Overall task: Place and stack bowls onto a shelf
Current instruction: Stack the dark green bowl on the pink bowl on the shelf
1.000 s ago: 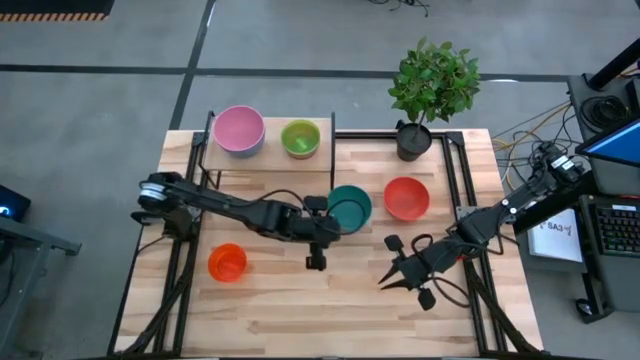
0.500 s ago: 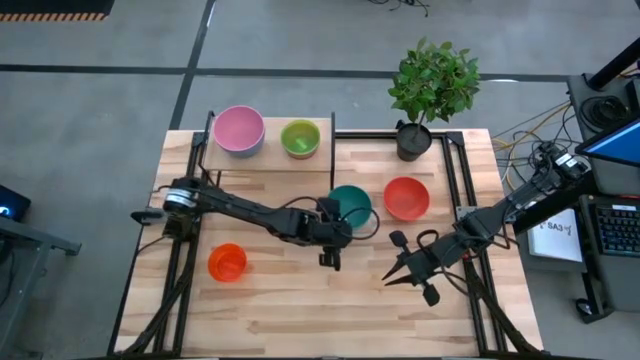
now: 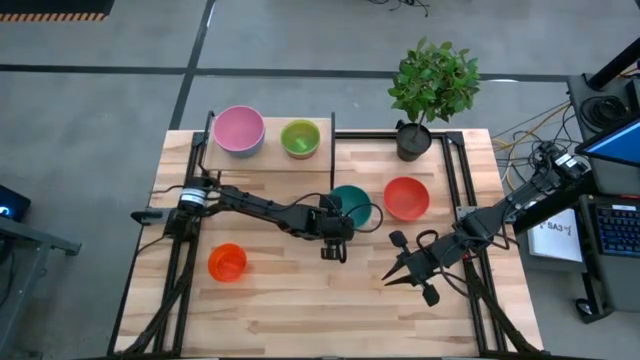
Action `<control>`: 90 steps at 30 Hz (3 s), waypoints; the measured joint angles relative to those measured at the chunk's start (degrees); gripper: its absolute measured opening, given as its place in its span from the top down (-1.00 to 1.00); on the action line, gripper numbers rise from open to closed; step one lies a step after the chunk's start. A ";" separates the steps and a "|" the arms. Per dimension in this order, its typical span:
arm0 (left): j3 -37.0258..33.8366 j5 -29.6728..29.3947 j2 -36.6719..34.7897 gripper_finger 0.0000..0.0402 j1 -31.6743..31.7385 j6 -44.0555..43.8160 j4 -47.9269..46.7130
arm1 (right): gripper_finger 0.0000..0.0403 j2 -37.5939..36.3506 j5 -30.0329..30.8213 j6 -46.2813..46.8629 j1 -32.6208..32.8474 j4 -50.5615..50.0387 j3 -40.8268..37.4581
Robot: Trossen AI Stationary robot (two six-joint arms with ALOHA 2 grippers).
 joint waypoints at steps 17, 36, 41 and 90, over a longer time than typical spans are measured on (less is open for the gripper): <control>0.00 11.40 -12.60 0.99 -4.62 -1.02 -7.81 | 0.76 0.02 1.40 0.33 -0.02 -1.37 -0.07; 0.00 -13.73 -44.32 1.00 -0.66 -2.90 -31.56 | 0.76 0.13 1.57 0.04 -0.17 -1.13 -0.39; 0.00 -14.83 -48.79 1.00 4.21 -3.30 -33.59 | 0.76 0.13 2.07 0.02 -0.17 -1.13 -0.42; 0.00 -3.95 -49.86 0.47 26.04 -2.04 -36.36 | 0.76 0.13 4.52 -0.04 -0.20 -1.13 -1.68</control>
